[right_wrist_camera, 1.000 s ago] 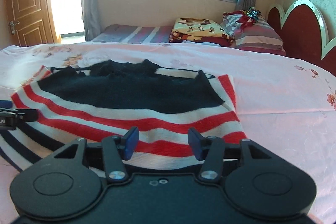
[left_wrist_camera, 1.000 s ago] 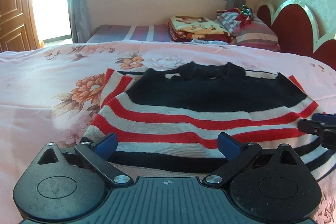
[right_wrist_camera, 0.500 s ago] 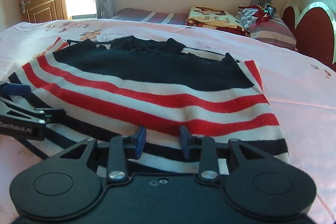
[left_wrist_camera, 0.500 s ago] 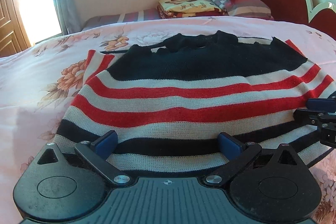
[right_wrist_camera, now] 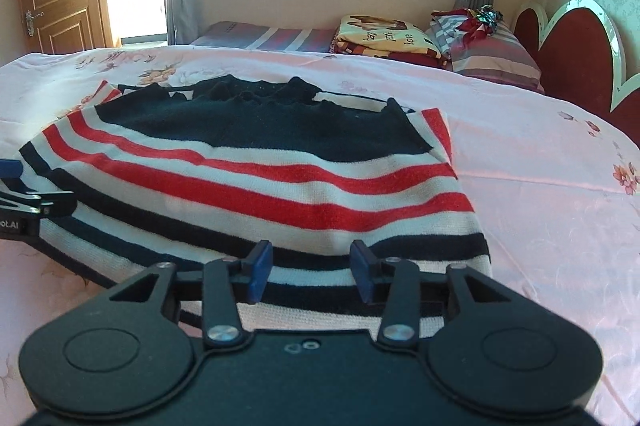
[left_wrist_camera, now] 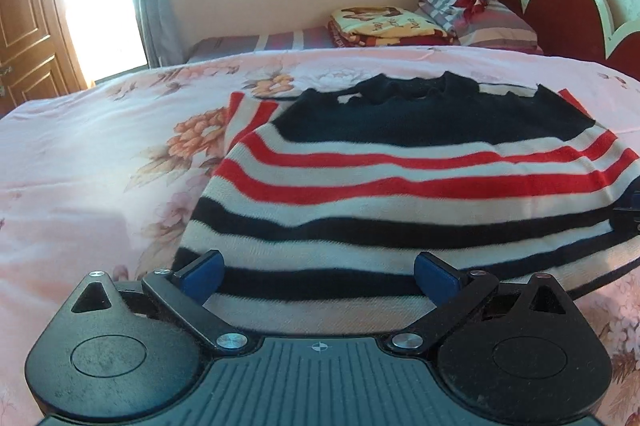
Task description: Fold small clothes
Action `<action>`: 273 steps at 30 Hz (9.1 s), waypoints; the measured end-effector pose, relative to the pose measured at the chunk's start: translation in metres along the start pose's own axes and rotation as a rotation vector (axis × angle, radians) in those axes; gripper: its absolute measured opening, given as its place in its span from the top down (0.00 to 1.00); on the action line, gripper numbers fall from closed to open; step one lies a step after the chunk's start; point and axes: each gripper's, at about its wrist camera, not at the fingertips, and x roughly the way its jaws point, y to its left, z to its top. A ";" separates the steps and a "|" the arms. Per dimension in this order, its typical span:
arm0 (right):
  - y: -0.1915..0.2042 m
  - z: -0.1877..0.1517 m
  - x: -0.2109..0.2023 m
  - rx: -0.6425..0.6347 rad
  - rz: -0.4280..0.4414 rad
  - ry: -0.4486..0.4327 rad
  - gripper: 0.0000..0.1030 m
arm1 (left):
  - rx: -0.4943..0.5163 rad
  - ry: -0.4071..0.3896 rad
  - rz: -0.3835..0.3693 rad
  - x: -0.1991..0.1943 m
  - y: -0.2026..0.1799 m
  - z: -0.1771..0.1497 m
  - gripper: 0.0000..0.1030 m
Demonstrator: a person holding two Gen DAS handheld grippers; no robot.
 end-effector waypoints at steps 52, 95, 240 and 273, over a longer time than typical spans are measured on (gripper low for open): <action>-0.038 0.073 0.084 0.081 -0.024 0.001 0.45 | -0.195 0.076 -0.021 0.100 0.020 0.072 0.00; -0.048 0.104 0.144 -0.028 -0.085 0.008 0.44 | -0.164 0.042 0.013 0.145 0.010 0.109 0.00; -0.060 0.067 -0.021 0.249 0.293 -0.155 0.79 | -0.311 -0.031 -0.483 0.074 -0.076 0.100 0.16; -0.118 -0.041 -0.042 0.426 0.068 0.042 0.74 | -0.117 0.112 -0.425 0.053 -0.121 0.049 0.14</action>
